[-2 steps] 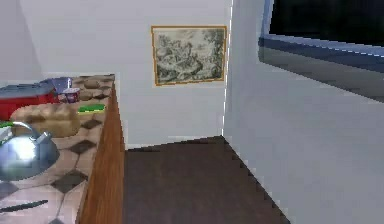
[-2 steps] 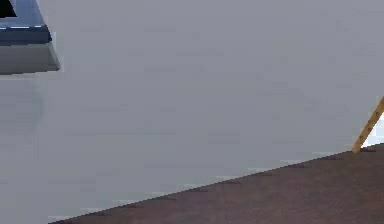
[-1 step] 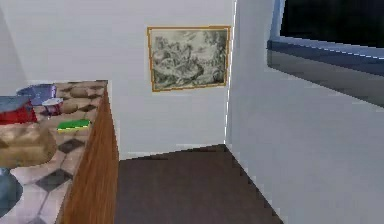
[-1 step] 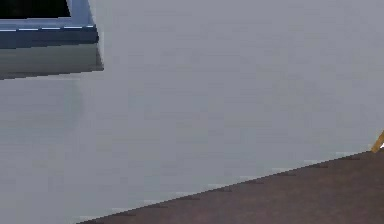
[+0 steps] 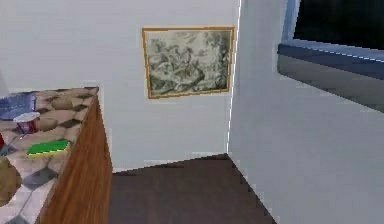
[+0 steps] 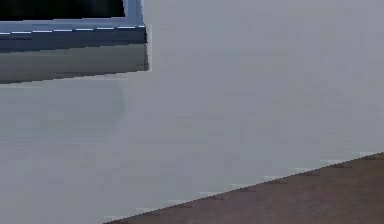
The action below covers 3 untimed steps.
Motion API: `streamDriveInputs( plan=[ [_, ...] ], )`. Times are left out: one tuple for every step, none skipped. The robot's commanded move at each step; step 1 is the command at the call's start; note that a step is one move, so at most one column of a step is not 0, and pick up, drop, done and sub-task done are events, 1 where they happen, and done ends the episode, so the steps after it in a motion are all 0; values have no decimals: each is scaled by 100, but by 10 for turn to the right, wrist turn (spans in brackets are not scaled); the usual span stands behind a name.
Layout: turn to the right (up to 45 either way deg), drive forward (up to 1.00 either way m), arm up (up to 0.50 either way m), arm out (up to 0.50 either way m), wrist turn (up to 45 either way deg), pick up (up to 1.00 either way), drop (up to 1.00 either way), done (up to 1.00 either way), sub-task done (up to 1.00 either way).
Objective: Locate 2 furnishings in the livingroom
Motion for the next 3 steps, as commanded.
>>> streamDriveInputs(
  plan=[
    [450, 0, 0, 0, 0, 0, 0, 0, 0],
    [450, 0, 0, 0, 0, 0, 0, 0, 0],
    [390, 0, 0, 0, 0, 0, 0, 0, 0]
  ],
)
